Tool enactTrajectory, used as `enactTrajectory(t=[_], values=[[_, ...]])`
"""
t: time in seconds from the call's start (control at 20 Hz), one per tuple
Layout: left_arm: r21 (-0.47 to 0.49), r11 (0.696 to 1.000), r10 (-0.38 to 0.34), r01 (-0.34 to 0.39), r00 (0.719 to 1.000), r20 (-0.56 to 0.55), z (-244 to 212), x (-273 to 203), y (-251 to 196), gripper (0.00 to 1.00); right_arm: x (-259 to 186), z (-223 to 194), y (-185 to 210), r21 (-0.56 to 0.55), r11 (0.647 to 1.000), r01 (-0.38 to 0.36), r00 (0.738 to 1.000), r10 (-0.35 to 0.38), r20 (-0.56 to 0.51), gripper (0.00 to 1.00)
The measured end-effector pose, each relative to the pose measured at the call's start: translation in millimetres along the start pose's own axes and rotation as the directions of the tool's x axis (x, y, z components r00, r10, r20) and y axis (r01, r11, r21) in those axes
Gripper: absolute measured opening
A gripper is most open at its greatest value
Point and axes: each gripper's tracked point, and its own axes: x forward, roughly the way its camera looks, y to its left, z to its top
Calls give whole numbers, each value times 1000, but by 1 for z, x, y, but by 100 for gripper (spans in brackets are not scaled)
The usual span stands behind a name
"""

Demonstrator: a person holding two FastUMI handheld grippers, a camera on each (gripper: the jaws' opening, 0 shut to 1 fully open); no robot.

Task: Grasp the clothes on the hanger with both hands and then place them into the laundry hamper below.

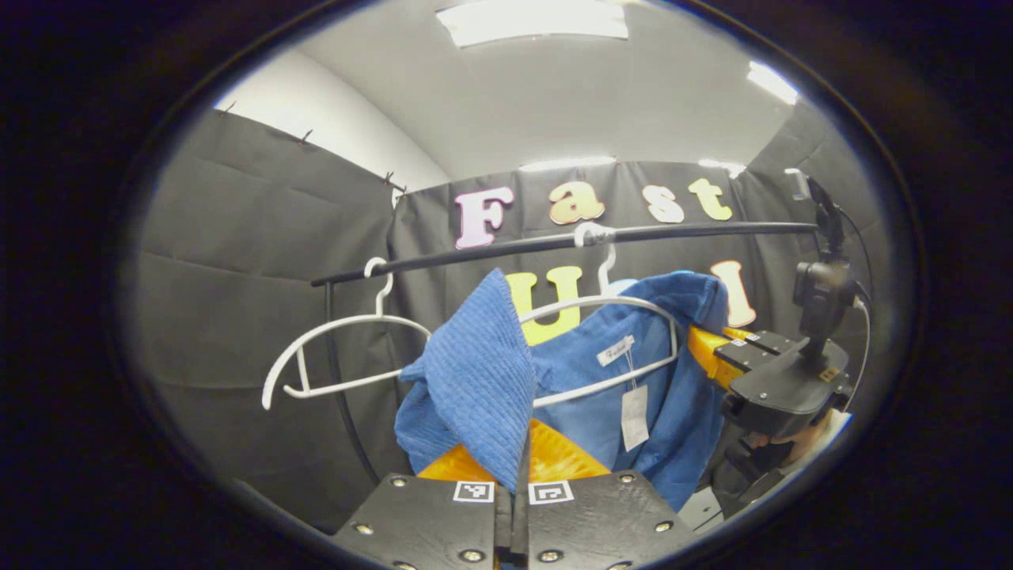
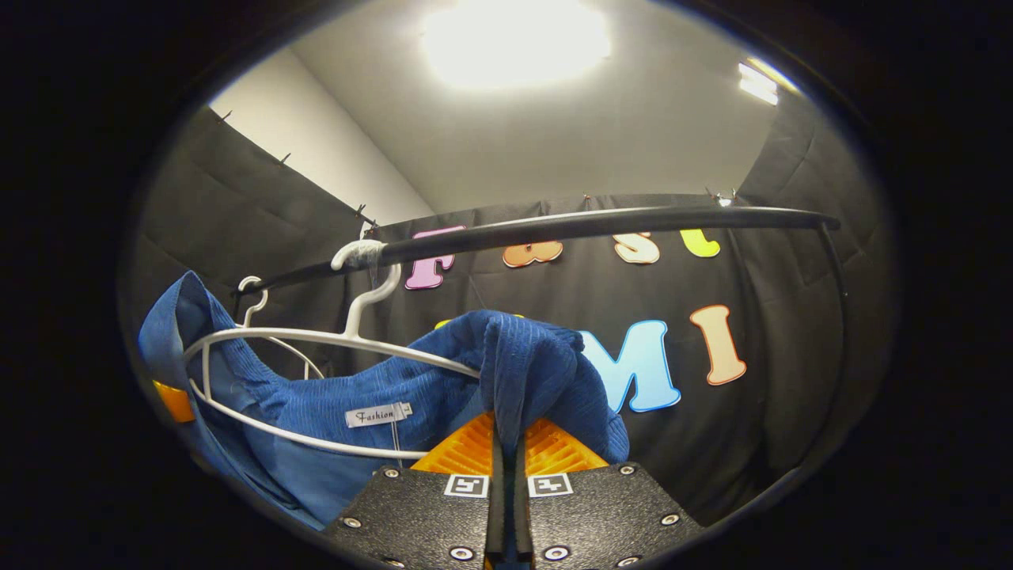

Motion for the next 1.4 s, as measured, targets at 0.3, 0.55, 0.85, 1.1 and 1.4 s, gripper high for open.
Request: enactTrajectory(t=[0.3, 0.55, 0.85, 1.1, 1.4], values=[[17, 1000, -14, 13, 999, 29, 24, -8, 19, 5, 15, 18, -20, -35, 999, 39, 998, -38, 43, 4], [61, 998, 5, -7, 999, 36, 37, -13, 54, 1, 24, 23, -45, -46, 995, 91, 995, -88, 55, 4], [118, 992, 39, -45, 998, 47, 44, -6, 89, 5, 36, 14, -79, -33, 987, 157, 987, -156, 32, 4], [131, 990, 42, -47, 998, 44, 35, 13, 106, 5, 47, -4, -101, -26, 980, 199, 980, -199, 6, 4], [120, 992, 33, -36, 999, 29, 16, 42, 117, 1, 59, -26, -98, -56, 980, 191, 980, -193, -37, 4]])
